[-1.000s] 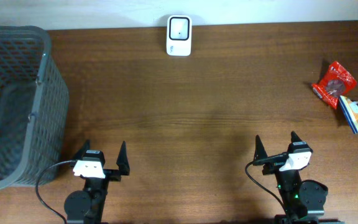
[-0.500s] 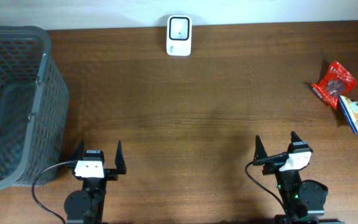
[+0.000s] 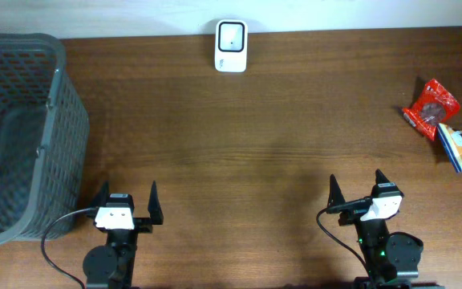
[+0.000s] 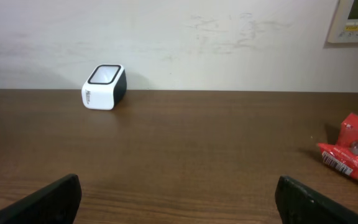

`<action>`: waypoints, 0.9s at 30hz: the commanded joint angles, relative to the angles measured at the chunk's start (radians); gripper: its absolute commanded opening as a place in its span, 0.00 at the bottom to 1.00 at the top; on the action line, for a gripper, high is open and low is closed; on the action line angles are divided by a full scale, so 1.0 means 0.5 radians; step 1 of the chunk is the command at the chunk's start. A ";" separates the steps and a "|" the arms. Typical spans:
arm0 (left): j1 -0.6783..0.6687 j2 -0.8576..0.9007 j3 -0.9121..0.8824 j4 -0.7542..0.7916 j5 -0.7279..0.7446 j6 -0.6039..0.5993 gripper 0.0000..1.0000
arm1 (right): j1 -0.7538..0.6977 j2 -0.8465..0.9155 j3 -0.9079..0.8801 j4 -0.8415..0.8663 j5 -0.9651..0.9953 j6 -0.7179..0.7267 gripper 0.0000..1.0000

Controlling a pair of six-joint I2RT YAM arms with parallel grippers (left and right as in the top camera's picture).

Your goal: Scan the item barcode

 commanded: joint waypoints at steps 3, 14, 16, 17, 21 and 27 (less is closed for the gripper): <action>0.018 -0.018 -0.011 -0.010 -0.018 -0.041 0.99 | 0.014 -0.015 -0.018 -0.005 0.004 0.021 0.99; 0.017 -0.017 -0.011 -0.004 -0.007 -0.043 0.99 | 0.014 -0.015 -0.018 -0.005 0.004 0.021 0.98; 0.017 -0.017 -0.011 -0.004 -0.007 -0.043 0.99 | 0.014 -0.015 -0.018 -0.005 0.004 0.021 0.98; 0.017 -0.017 -0.011 -0.004 -0.007 -0.043 0.99 | 0.014 -0.015 -0.018 -0.005 0.004 0.021 0.98; 0.017 -0.017 -0.011 -0.004 -0.007 -0.042 0.99 | 0.014 -0.015 -0.018 -0.005 0.004 0.021 0.98; 0.017 -0.017 -0.011 -0.004 -0.007 -0.043 0.99 | 0.014 -0.015 -0.018 -0.005 0.003 0.021 0.98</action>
